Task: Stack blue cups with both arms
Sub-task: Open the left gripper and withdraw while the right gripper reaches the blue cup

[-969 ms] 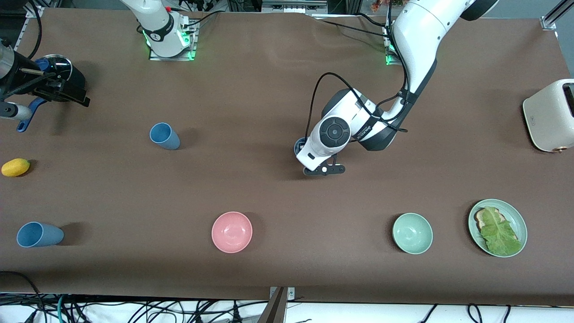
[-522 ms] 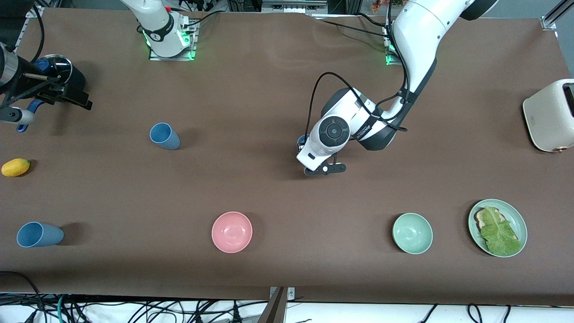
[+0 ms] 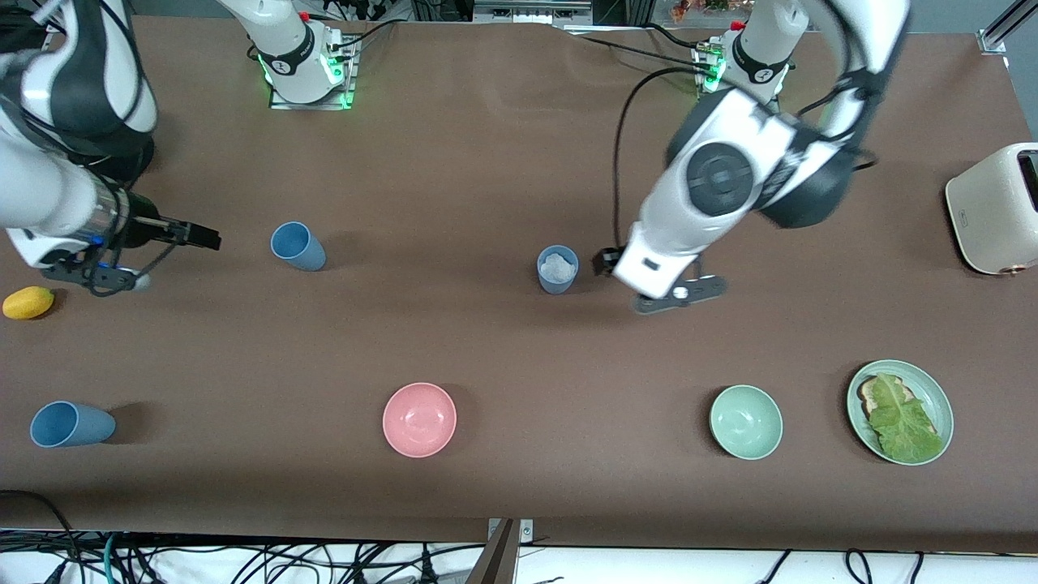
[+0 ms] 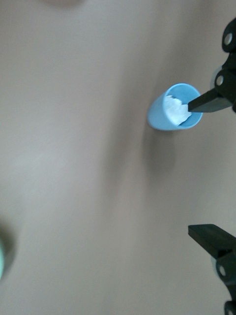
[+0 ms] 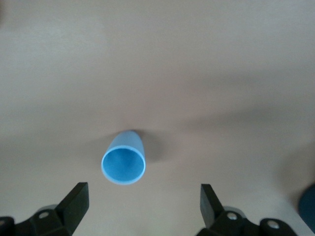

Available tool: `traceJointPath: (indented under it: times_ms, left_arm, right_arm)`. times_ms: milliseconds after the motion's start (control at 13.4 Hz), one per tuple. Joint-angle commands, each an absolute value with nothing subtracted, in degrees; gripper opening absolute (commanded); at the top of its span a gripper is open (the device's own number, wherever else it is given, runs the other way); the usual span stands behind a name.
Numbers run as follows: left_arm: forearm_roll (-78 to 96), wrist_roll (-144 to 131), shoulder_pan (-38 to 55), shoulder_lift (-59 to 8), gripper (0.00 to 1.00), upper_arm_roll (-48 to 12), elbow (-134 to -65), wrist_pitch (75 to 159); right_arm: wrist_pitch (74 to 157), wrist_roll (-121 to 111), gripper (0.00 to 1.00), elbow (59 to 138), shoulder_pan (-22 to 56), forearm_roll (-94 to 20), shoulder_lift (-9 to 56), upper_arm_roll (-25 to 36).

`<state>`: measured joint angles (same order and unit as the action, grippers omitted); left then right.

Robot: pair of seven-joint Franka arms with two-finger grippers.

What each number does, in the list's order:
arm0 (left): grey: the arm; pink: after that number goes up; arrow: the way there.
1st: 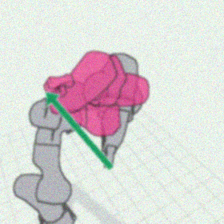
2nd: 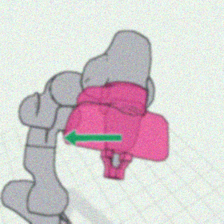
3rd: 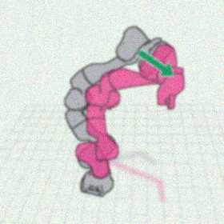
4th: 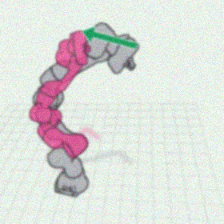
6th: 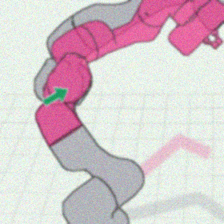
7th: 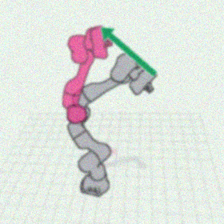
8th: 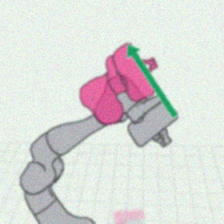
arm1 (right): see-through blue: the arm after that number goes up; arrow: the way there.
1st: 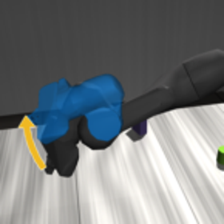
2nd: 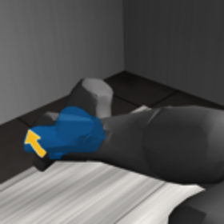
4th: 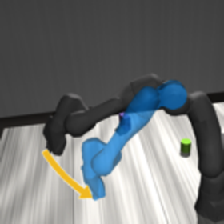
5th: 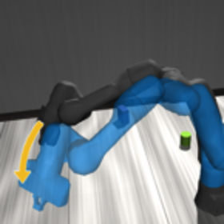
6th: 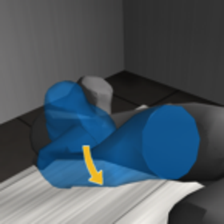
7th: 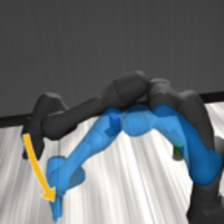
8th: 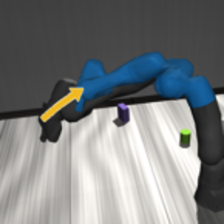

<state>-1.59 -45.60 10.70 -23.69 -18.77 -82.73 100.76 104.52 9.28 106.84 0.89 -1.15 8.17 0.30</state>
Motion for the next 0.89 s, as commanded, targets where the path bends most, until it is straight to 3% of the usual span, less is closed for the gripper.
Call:
traceJointPath:
  times_ms: [0,224,447,596,820]
  left_arm:
    - [-1.3,-40.7,6.8,-19.5,1.00,-18.7,-81.6,94.8]
    - [-1.3,-35.2,4.1,-18.6,1.00,-18.6,-77.4,85.9]
    - [-1.2,-22.3,-1.0,-15.0,1.00,-17.9,-78.5,85.6]
    - [-1.1,-17.9,0.7,-9.0,1.00,-11.1,-84.3,88.1]
    - [-0.6,-13.3,-0.1,-0.1,1.00,-9.1,-97.6,96.5]
  right_arm:
    - [116.4,9.9,1.00,119.0,0.9,-1.8,4.9,0.4]
    - [126.3,9.8,1.00,126.4,0.9,-1.8,4.8,0.4]
    - [129.1,9.1,1.00,129.5,0.9,-1.8,4.6,0.1]
    - [129.4,6.9,1.00,131.4,0.9,-1.8,3.6,0.1]
    - [129.4,6.5,1.00,131.6,1.0,-1.8,3.7,-0.3]
